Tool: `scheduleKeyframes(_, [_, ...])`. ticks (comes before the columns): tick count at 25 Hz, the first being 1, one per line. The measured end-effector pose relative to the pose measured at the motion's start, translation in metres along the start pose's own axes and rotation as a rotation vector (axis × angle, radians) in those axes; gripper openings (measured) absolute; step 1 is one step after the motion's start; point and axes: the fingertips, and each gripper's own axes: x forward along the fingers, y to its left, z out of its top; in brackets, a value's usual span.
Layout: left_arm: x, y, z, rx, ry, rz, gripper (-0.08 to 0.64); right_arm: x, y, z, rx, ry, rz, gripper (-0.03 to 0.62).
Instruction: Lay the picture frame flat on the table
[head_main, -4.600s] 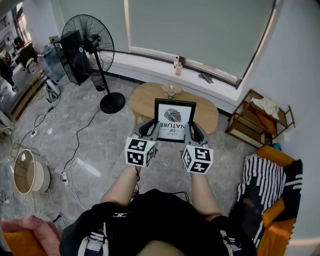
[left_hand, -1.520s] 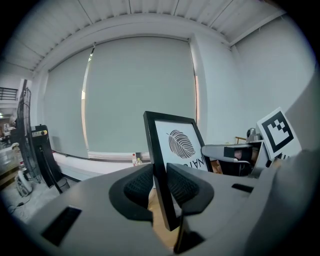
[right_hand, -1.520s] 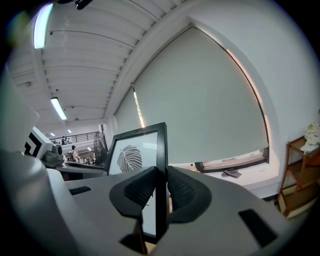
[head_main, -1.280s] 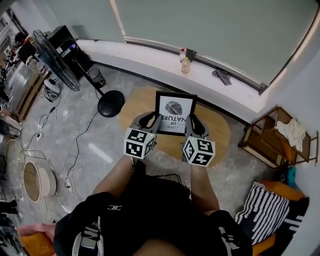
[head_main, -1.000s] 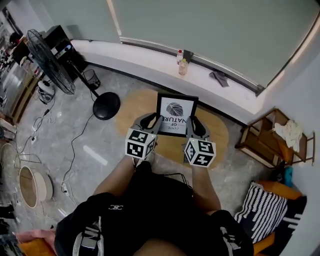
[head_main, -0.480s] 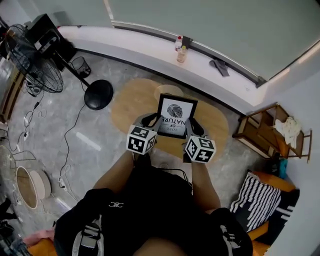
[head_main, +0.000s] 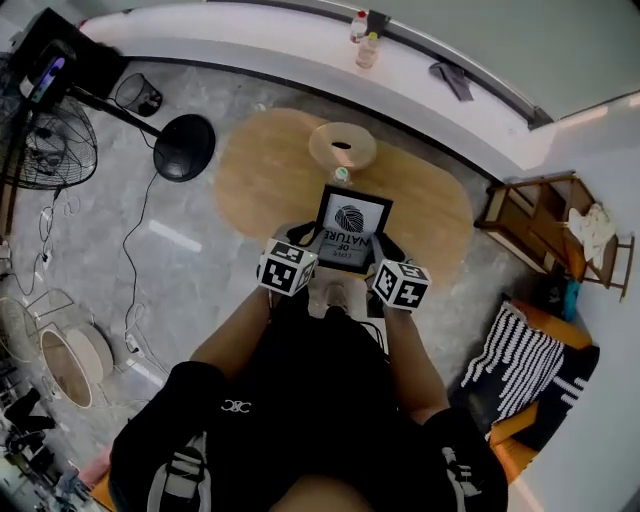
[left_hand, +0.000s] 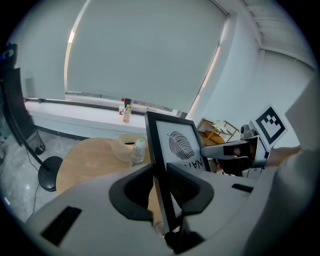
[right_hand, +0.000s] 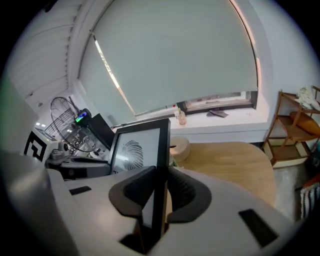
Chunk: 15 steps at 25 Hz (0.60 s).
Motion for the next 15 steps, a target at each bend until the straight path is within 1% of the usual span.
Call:
scheduleKeyframes(5, [0.043,0.025,-0.035,-0.028,0.097,-0.061,0.1,0.044,-0.02,-0.038,0.091,0.108,-0.028,0.092])
scheduleKeyframes(10, [0.089,0.046,-0.076,-0.055,0.204,-0.118,0.1,0.085,-0.042,-0.079,0.141,0.187,-0.084,0.092])
scheduleKeyframes(15, [0.144,0.068,-0.122,-0.093,0.318,-0.143,0.1,0.13,-0.069,-0.12,0.207,0.257,-0.133,0.092])
